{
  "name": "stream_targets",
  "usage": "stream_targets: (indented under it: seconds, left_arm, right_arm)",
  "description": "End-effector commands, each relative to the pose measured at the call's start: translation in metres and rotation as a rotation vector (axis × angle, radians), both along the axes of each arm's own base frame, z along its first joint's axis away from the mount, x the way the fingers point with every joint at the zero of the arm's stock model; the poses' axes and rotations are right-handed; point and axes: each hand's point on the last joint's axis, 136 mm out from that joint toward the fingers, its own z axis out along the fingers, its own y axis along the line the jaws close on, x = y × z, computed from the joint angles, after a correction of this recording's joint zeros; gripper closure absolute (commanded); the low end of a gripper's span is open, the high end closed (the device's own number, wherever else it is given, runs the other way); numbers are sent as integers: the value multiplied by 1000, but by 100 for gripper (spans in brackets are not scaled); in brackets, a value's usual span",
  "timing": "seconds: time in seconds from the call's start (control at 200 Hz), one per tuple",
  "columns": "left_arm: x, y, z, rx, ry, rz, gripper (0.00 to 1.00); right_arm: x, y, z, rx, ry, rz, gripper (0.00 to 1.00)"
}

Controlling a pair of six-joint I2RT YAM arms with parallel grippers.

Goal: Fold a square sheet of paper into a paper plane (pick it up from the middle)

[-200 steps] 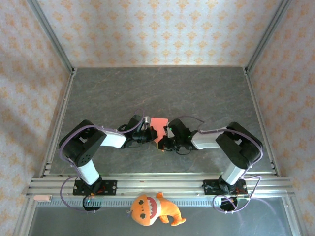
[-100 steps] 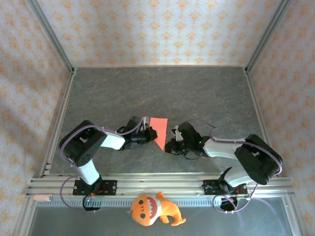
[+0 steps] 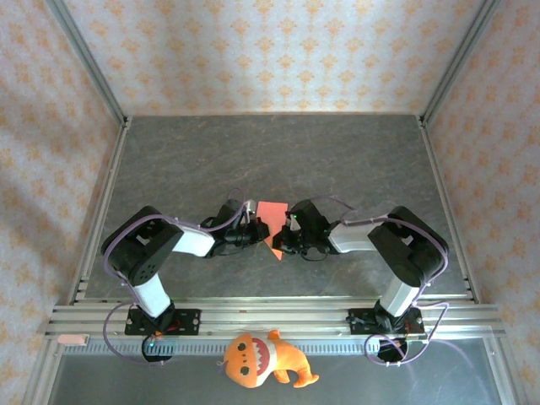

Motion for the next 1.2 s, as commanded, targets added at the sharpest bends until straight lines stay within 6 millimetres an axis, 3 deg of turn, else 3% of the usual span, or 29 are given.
stream_targets:
  seconds: [0.0,0.095,0.23,0.36,0.591,0.821,1.011,1.191]
  left_arm:
    - [-24,28,-45,163,151,13,100]
    - [-13,18,-21,131,90,-8,98]
    - [-1,6,18,74,9,-28,93]
    - [-6,0,32,10,-8,-39,95]
    - [-18,-7,8,8,48,-69,98]
    - [-12,25,-28,115,120,30,100]
    - [2,58,-33,132,132,101,100]
    - [13,75,-39,163,153,134,100]
  right_arm:
    - [-19,-32,-36,-138,55,-23,100]
    - [-29,-40,-43,-154,73,-18,100]
    - [-28,-42,-42,-163,61,-16,100]
    - [-25,-41,-39,-163,53,-13,100]
    - [-23,-41,-40,-165,51,-19,100]
    - [-27,-49,-45,-186,59,-19,100]
    - [-33,-54,-52,-202,72,-16,100]
    - [-34,-54,-52,-202,70,-4,100]
